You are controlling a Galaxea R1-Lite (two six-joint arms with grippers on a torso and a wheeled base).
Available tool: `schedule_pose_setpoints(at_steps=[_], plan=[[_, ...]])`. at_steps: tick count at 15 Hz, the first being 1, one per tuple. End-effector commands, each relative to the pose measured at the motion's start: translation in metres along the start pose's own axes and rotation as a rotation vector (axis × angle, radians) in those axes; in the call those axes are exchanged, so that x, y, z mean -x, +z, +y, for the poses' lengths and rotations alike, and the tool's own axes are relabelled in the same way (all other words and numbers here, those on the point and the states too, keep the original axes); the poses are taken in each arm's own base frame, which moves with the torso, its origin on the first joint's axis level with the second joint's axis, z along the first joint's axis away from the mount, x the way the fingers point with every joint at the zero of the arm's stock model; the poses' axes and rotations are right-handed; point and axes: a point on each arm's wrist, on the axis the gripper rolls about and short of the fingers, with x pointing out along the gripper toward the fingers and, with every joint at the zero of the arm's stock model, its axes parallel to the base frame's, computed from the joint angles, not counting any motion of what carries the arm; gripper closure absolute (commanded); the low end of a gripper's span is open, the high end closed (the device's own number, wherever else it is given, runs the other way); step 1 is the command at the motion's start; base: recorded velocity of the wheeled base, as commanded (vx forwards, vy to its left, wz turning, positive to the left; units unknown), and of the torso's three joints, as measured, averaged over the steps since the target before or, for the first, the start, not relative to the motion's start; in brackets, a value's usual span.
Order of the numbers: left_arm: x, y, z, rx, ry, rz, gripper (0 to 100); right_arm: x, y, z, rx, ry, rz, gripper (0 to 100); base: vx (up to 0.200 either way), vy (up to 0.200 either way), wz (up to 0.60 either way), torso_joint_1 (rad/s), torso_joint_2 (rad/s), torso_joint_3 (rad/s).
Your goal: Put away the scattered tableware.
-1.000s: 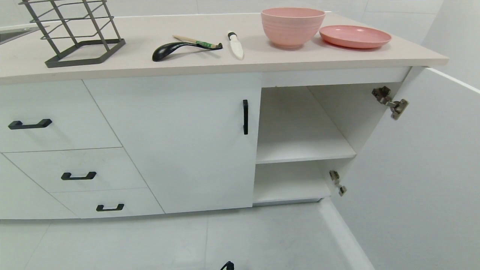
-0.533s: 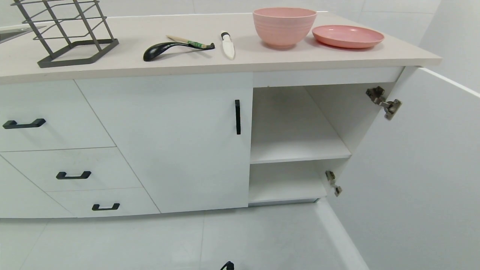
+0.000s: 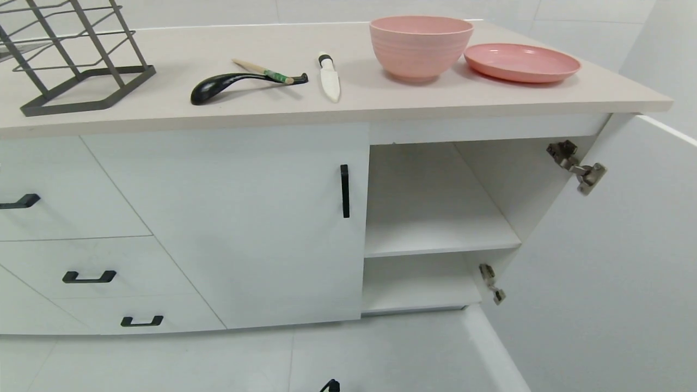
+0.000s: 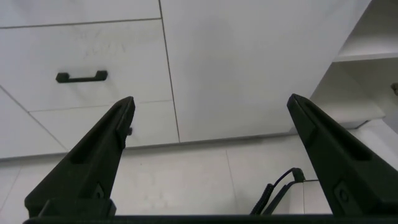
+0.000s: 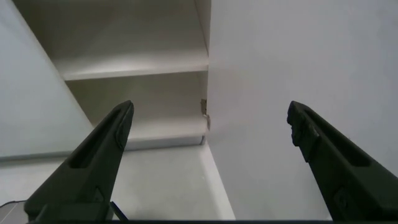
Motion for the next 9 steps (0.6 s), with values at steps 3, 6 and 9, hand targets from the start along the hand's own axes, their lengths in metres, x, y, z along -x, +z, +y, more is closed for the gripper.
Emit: schedule_pose_setpoints(at_steps=[3, 6, 9], plan=[[-0.0002, 0.0001, 0.0000, 0.002, 0.000, 0.002, 0, 0.0001, 0.0004, 0.0000, 0.000, 0.000, -0.002, 0, 0.000, 0.000, 0.00, 0.000, 0.00, 0.000], [-0.0002, 0.0001, 0.0000, 0.003, 0.000, 0.002, 0, 0.0000, -0.0001, 0.0000, 0.000, 0.000, 0.000, 0, 0.000, 0.000, -0.20, 0.001, 0.00, 0.001], [-0.0001, 0.0000, 0.0000, 0.003, 0.001, 0.001, 0, 0.0001, 0.0004, 0.0000, -0.002, 0.000, -0.002, 0, 0.000, 0.000, -0.40, 0.000, 0.00, 0.000]])
